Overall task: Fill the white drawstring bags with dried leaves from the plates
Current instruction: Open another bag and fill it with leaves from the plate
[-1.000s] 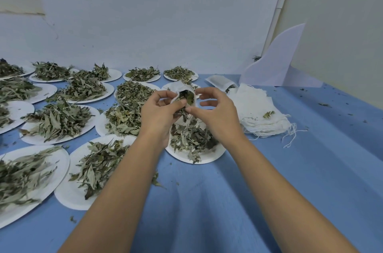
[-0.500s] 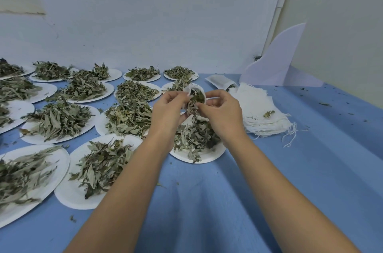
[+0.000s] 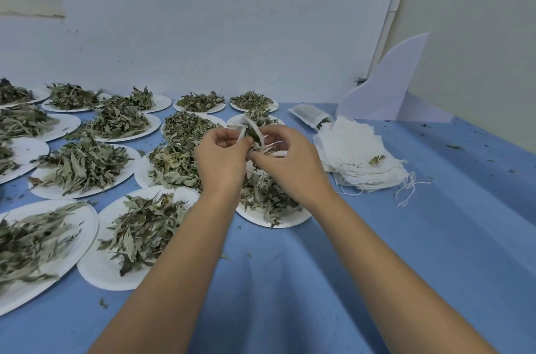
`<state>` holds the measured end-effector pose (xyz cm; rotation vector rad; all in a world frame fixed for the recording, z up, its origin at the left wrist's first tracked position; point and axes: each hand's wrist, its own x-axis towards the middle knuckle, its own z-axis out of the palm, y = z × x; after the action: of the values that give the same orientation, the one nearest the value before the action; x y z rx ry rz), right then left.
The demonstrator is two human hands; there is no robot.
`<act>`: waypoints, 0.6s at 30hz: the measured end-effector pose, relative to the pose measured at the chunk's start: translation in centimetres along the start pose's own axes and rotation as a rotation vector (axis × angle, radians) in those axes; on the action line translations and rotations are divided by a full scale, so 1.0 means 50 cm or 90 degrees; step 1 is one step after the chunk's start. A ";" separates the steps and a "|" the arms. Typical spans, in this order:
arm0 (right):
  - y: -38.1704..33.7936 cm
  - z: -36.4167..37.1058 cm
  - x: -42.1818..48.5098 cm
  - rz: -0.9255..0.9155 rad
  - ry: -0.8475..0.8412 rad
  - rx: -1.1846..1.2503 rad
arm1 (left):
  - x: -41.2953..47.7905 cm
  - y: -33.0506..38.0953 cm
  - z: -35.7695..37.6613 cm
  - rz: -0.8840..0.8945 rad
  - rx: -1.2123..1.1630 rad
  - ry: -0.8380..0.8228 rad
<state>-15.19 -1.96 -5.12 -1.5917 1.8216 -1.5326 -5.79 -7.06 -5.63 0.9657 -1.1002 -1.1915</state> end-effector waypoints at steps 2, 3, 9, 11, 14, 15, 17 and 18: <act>0.001 0.002 0.000 0.003 0.033 0.000 | -0.002 0.000 0.000 0.011 0.001 -0.029; 0.001 0.000 0.001 0.019 0.043 0.022 | -0.003 0.001 0.000 0.013 -0.008 -0.048; 0.014 -0.016 0.005 0.036 0.101 0.026 | -0.012 0.002 0.004 0.013 -0.003 -0.184; 0.020 -0.017 0.006 0.046 0.123 0.014 | -0.014 0.003 0.002 0.007 0.005 -0.216; 0.031 -0.020 0.008 0.047 0.151 -0.006 | -0.022 0.010 0.004 0.000 -0.001 -0.250; 0.035 -0.021 0.008 0.045 0.162 -0.018 | -0.025 0.012 0.006 0.000 0.007 -0.256; 0.041 -0.022 0.007 0.043 0.185 -0.046 | -0.029 0.015 0.011 0.020 0.069 -0.261; 0.043 -0.022 0.008 0.042 0.196 -0.054 | -0.031 0.017 0.014 0.038 0.113 -0.261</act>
<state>-17.35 -2.08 -6.30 -1.3750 2.0999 -1.7726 -6.34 -5.41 -4.89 0.8319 -1.5711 -1.2918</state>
